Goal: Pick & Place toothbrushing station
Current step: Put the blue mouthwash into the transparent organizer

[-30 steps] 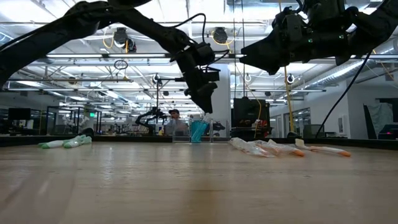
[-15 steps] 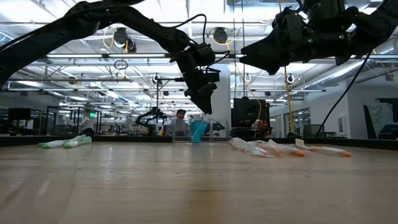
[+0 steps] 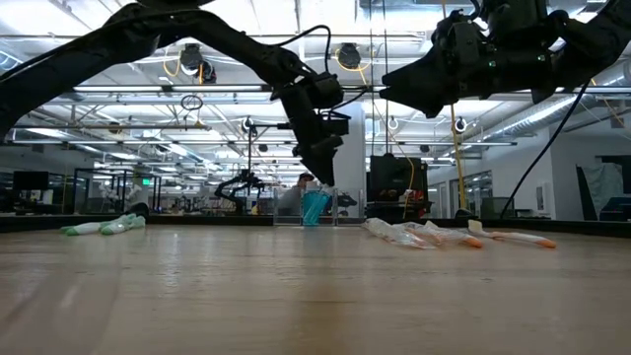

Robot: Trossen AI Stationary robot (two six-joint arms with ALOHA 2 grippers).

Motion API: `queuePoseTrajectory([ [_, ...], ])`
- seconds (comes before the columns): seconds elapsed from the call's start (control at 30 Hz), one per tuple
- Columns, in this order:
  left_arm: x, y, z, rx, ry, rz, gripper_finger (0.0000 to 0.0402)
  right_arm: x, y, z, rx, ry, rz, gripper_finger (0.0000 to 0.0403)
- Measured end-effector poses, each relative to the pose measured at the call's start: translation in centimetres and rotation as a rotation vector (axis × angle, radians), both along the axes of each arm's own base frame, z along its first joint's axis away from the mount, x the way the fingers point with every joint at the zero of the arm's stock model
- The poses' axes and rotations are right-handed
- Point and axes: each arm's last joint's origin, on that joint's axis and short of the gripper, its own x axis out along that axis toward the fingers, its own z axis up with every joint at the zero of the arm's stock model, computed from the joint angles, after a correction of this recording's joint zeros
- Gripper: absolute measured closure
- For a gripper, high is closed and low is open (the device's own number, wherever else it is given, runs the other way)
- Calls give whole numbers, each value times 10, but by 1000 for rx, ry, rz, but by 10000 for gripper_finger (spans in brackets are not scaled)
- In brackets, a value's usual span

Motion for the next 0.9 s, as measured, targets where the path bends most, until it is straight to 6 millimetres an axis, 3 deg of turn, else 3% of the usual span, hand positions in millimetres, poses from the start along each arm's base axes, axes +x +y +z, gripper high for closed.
queuePoseTrajectory([
  [0.4, -4, -5, -3, -26, 72, -6, 245, -4, 1, 5, -2, -10, 0, 192],
  [0.5, -4, -9, 3, -20, 64, -14, 245, -6, 2, 6, 1, 4, 0, 192],
  [0.7, -10, -33, 54, -98, -102, -122, 245, -20, 9, 11, 16, 64, 19, 192],
  [0.9, -23, -62, 114, -118, -280, -251, 245, -41, 42, 32, 123, 172, 153, 192],
])
